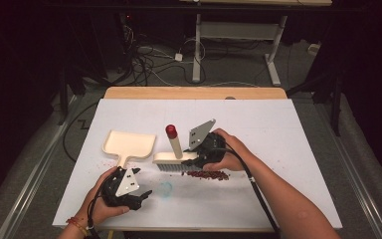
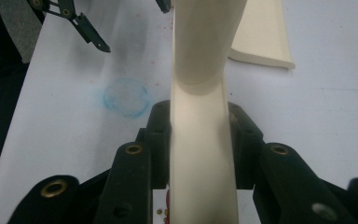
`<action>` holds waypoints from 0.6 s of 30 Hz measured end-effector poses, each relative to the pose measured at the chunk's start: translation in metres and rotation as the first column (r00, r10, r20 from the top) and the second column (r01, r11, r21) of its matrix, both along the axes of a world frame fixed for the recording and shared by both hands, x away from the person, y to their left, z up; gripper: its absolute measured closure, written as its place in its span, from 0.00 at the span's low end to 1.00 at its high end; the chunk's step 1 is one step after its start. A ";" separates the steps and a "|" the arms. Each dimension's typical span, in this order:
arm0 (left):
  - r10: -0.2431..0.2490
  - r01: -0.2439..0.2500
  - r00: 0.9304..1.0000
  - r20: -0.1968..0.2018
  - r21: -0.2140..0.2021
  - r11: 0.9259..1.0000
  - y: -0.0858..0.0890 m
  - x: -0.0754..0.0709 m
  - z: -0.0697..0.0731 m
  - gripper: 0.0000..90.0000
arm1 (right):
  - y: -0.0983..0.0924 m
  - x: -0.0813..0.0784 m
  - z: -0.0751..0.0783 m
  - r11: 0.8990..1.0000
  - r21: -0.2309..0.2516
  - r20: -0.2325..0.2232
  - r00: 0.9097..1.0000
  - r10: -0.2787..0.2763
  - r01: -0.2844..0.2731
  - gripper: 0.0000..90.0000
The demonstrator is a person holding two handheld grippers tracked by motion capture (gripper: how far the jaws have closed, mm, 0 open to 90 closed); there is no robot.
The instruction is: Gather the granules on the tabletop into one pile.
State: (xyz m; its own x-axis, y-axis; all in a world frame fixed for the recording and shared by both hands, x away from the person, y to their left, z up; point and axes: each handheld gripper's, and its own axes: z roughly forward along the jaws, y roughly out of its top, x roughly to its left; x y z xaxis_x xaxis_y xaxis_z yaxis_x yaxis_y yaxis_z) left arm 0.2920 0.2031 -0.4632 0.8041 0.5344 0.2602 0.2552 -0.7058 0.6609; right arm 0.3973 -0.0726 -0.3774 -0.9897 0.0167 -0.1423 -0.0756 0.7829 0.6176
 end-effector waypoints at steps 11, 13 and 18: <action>-0.009 0.009 1.000 -0.001 0.005 1.000 0.000 -0.001 0.000 0.24 | 0.014 0.000 -0.015 0.999 -0.034 -0.029 0.999 0.033 -0.034 0.75; -0.011 0.011 1.000 -0.003 0.006 1.000 -0.001 -0.001 0.000 0.24 | 0.012 0.000 -0.015 0.999 -0.041 -0.022 0.999 0.029 -0.030 0.75; -0.014 0.014 1.000 -0.008 0.006 1.000 -0.001 -0.002 -0.001 0.24 | -0.002 -0.001 -0.013 0.998 -0.053 -0.017 1.000 0.016 -0.017 0.75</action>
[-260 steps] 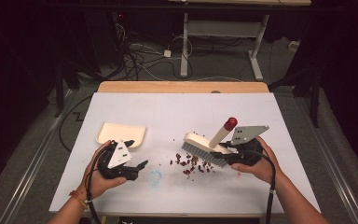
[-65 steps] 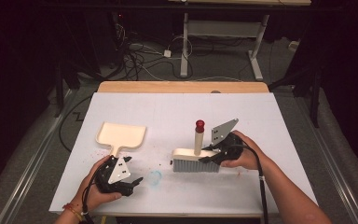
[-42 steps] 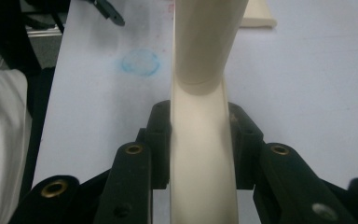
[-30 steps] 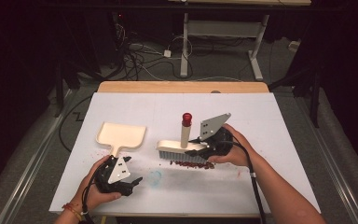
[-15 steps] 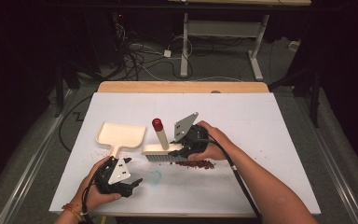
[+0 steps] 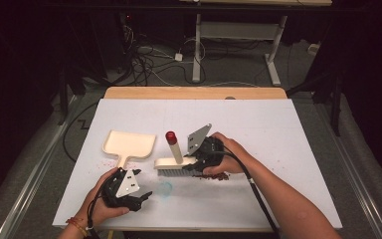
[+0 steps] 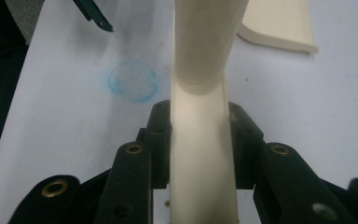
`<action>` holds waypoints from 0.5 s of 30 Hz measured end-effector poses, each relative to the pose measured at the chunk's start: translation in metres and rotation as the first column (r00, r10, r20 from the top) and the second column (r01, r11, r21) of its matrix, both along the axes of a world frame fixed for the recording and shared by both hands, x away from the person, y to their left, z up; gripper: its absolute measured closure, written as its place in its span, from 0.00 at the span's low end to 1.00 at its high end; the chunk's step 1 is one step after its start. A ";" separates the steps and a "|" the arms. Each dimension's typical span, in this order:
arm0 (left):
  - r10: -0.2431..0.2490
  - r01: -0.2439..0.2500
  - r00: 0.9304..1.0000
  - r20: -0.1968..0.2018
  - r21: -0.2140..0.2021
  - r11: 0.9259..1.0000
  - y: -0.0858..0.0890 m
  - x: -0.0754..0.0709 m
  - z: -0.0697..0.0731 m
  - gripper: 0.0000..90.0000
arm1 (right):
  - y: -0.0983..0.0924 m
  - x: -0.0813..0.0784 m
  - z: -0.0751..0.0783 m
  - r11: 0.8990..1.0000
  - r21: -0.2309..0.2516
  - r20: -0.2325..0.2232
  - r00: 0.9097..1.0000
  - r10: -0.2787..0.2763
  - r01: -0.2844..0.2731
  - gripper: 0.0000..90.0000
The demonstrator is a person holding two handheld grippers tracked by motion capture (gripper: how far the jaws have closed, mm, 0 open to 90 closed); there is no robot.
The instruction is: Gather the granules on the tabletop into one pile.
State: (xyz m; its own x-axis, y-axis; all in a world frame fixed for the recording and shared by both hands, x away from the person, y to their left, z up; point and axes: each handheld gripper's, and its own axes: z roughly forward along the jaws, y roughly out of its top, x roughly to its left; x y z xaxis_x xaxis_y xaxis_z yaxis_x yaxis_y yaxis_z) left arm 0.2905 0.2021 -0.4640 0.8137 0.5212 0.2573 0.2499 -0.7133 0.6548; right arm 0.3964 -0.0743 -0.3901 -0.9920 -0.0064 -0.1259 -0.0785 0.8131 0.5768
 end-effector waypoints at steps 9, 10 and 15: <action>-0.013 0.014 1.000 -0.008 0.017 1.000 -0.004 0.000 -0.001 0.24 | -0.036 -0.001 0.004 0.999 -0.026 0.007 0.999 -0.041 0.041 0.75; -0.015 0.015 1.000 -0.008 0.018 1.000 -0.004 0.000 -0.001 0.24 | -0.039 -0.002 0.005 0.998 -0.033 0.008 0.999 -0.047 0.047 0.75; -0.019 0.020 1.000 -0.015 0.022 1.000 -0.005 0.001 -0.003 0.24 | -0.055 -0.006 0.007 0.998 -0.044 0.016 0.998 -0.054 0.054 0.75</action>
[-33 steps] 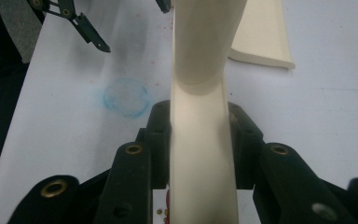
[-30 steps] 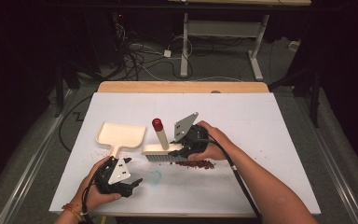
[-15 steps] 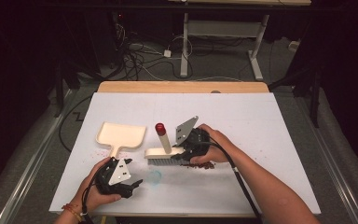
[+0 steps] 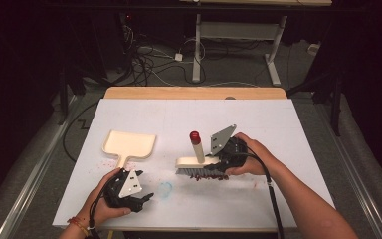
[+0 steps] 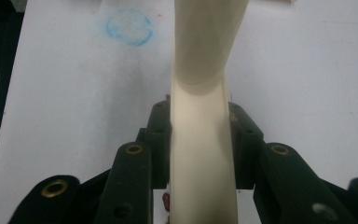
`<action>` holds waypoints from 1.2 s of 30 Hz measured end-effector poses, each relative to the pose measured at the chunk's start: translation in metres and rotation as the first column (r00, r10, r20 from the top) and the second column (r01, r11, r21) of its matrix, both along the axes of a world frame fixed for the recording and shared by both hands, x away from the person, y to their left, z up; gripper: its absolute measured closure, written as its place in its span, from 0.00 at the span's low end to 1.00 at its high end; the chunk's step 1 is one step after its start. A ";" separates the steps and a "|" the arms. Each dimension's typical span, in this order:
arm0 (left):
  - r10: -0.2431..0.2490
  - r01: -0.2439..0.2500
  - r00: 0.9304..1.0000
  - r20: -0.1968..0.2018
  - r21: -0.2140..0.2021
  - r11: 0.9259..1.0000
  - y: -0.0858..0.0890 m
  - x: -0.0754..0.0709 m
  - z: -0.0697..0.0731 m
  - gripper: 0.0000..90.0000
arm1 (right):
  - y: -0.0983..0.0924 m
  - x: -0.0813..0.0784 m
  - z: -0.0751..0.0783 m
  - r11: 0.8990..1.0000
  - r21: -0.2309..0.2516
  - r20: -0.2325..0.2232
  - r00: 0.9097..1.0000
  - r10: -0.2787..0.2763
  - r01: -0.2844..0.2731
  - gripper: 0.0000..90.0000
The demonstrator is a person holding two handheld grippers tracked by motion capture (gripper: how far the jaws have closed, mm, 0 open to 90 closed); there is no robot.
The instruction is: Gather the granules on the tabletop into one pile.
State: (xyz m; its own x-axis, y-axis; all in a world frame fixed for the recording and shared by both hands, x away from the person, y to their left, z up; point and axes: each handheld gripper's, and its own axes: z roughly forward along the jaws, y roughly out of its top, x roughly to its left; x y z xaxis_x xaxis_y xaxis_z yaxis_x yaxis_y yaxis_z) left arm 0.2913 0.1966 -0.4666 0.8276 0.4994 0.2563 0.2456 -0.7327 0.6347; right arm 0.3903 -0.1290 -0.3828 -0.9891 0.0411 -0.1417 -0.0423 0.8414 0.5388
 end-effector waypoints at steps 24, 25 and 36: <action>-0.009 0.009 1.000 -0.003 0.016 1.000 -0.002 0.001 -0.001 0.24 | -0.042 -0.004 0.013 0.976 0.183 0.023 0.992 -0.124 0.118 0.75; -0.009 0.009 1.000 -0.004 0.016 1.000 -0.003 0.001 -0.001 0.24 | -0.041 -0.003 0.014 0.973 0.190 0.041 0.989 -0.141 0.131 0.75; -0.007 0.008 1.000 -0.009 0.018 1.000 -0.002 0.001 -0.001 0.24 | -0.036 0.030 -0.020 0.943 0.232 0.110 0.957 -0.269 0.239 0.75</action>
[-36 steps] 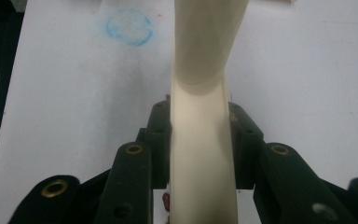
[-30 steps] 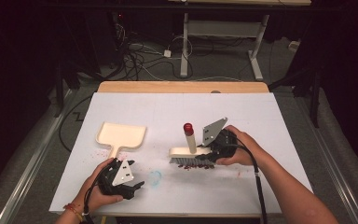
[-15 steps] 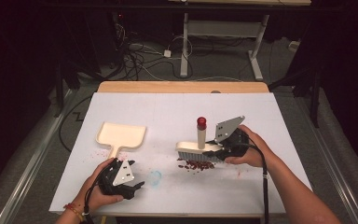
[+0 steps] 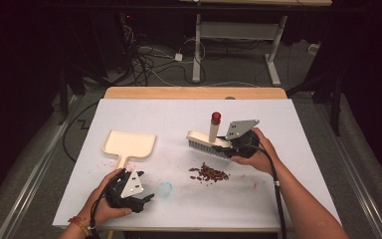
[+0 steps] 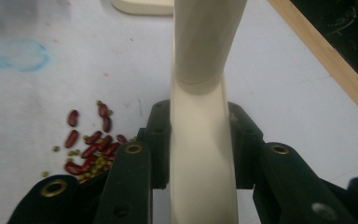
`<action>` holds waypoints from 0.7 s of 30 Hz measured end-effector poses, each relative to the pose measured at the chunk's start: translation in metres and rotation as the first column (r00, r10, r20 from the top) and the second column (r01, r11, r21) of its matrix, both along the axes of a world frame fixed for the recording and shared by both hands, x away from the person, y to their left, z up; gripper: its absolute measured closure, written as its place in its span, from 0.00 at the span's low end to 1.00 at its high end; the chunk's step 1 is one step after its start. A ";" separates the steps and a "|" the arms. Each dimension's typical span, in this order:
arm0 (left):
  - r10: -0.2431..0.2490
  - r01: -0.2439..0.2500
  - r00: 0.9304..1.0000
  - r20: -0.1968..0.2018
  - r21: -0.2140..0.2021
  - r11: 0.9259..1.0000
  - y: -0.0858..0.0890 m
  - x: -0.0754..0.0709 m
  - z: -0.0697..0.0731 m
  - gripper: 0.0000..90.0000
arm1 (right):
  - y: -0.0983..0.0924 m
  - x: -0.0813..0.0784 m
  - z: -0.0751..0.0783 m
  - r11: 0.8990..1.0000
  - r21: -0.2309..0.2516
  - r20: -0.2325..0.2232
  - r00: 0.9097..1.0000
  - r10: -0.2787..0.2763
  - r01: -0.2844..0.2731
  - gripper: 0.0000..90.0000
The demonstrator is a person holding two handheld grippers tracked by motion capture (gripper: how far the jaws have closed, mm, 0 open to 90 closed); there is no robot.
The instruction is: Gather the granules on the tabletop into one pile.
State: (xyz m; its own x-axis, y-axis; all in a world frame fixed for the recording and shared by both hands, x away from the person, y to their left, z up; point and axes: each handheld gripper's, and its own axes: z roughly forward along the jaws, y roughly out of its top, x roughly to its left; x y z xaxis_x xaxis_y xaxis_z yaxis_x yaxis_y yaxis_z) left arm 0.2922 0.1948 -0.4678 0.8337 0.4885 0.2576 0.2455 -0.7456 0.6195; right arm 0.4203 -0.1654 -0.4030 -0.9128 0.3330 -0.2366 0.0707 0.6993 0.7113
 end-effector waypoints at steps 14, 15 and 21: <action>0.000 0.000 1.000 -0.007 0.001 1.000 0.000 0.000 -0.001 0.24 | -0.002 -0.028 -0.016 0.980 -0.029 -0.012 0.981 0.194 -0.195 0.75; 0.000 0.000 1.000 -0.007 0.003 1.000 0.000 0.000 -0.001 0.24 | -0.005 -0.031 -0.016 0.979 -0.025 -0.014 0.979 0.204 -0.204 0.75; -0.007 0.007 1.000 -0.009 0.012 1.000 -0.003 0.001 -0.001 0.24 | -0.009 -0.034 -0.011 0.980 -0.015 0.004 0.980 0.199 -0.199 0.75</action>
